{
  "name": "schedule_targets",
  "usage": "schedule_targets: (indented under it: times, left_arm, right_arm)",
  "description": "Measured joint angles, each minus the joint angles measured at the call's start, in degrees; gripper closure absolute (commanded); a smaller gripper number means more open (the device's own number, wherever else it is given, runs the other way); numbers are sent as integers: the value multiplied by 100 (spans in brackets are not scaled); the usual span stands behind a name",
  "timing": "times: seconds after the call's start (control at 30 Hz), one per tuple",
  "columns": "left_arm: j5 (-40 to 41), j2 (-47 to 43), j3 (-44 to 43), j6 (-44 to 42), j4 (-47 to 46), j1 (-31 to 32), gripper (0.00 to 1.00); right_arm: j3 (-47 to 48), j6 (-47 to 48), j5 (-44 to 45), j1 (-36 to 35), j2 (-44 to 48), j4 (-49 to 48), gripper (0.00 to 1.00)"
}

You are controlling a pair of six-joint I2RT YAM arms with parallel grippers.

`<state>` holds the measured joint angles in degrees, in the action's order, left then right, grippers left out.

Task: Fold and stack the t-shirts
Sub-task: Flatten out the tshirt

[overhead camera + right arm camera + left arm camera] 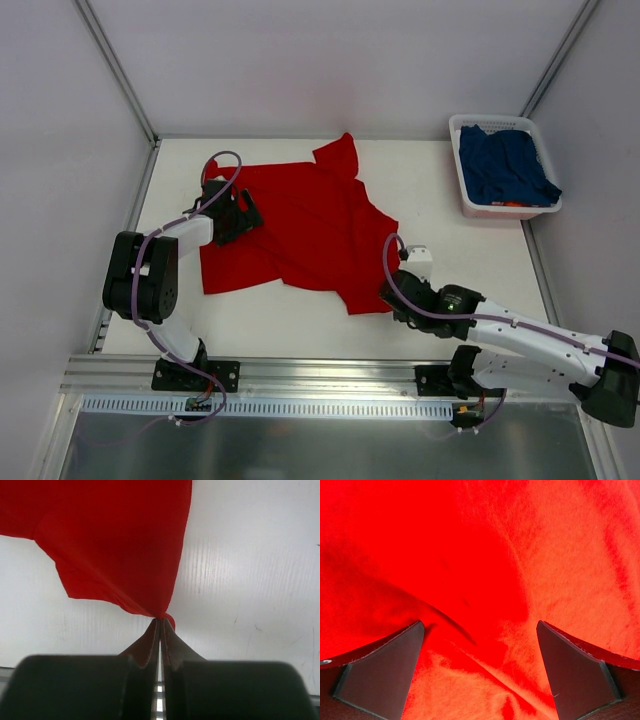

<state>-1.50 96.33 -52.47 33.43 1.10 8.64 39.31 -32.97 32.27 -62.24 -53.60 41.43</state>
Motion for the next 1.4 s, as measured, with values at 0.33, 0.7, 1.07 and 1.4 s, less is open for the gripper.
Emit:
schedule_targets:
  times: [0.33, 0.7, 1.07, 1.4]
  left_arm:
    - [-4, 0, 2, 0, -4, 0, 1]
    - [-7, 0, 2, 0, -4, 0, 1]
    - [-98, -114, 92, -2, -4, 2, 1]
    - [-116, -278, 203, -13, 192, 2, 1]
  right_arm:
    - [-74, -944, 396, -511, 20, 837, 52]
    - [673, -1137, 1178, -789, -461, 1532, 44]
    - [1526, 367, 1169, -81, -1825, 304, 41]
    - [1731, 1891, -520, 1598, -3390, -1554, 41]
